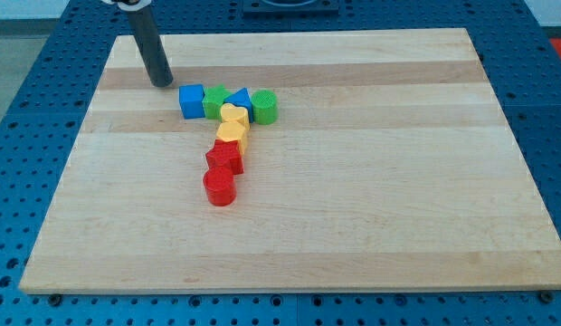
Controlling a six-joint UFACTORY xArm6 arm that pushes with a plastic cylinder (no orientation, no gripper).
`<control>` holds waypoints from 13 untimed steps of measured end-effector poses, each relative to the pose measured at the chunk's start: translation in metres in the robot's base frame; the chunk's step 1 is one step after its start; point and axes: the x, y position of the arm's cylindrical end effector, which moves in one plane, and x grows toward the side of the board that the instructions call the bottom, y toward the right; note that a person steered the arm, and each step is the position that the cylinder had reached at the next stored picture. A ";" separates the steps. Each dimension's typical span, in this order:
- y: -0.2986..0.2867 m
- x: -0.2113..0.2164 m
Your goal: Slightly move the yellow blocks and green circle close to the blue triangle
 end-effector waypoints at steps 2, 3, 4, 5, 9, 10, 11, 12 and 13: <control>0.099 -0.041; 0.176 -0.039; 0.246 -0.024; 0.314 0.022; 0.200 0.136; 0.193 0.117; 0.174 0.109; 0.169 0.109; 0.162 0.109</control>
